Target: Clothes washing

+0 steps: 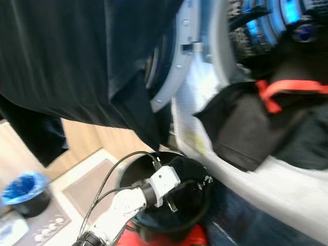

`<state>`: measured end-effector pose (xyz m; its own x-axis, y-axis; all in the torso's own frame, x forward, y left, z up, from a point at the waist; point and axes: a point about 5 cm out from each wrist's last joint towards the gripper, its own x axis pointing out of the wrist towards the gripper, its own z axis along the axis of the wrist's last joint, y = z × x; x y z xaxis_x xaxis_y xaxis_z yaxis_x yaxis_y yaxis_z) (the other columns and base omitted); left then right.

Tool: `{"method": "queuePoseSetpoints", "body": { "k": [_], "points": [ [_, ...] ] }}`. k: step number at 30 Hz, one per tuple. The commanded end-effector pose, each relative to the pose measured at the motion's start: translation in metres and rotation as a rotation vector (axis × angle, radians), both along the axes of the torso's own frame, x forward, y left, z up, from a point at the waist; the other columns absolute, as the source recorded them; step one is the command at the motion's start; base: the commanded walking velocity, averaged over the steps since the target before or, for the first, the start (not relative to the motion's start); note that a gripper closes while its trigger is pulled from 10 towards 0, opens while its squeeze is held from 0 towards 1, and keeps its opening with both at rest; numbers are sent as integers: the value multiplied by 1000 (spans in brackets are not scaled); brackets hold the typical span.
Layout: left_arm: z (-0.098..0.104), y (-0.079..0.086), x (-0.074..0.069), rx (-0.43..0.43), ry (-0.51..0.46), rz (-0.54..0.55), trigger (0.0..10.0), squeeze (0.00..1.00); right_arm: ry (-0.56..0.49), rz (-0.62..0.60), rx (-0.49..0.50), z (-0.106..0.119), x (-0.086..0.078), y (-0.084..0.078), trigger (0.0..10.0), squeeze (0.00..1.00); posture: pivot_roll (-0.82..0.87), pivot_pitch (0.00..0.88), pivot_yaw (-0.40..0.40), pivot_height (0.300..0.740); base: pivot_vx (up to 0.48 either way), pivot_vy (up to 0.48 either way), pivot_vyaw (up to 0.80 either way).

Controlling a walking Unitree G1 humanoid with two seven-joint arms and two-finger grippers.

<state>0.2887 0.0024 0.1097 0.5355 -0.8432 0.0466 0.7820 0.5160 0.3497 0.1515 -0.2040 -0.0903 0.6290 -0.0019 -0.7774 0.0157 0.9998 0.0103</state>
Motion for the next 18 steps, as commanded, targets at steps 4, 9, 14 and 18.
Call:
{"method": "queuePoseSetpoints", "body": {
  "k": [4, 9, 14, 18],
  "points": [
    [0, 3, 0, -6, 0, 12, 10000, 0, 15, -2, 16, -2, -4, 5, 10000, 0, -22, 0, 55, 740, 0, 0, 0],
    [-4, 4, -1, -50, 73, 29, 10000, 0, 19, 1, 15, -3, -5, 4, 10000, 0, -23, 0, 53, 740, 0, 0, 0],
    [-7, 3, -3, -74, 125, 33, 10000, 0, 23, 6, 14, -3, -6, 4, 10000, 0, -22, 0, 52, 740, 0, 0, 0],
    [-7, 3, -4, -79, 143, 29, 10000, 0, 24, 6, 15, -3, -7, 4, 10000, 0, -21, 0, 50, 740, 0, 0, 0]
  ]
}}
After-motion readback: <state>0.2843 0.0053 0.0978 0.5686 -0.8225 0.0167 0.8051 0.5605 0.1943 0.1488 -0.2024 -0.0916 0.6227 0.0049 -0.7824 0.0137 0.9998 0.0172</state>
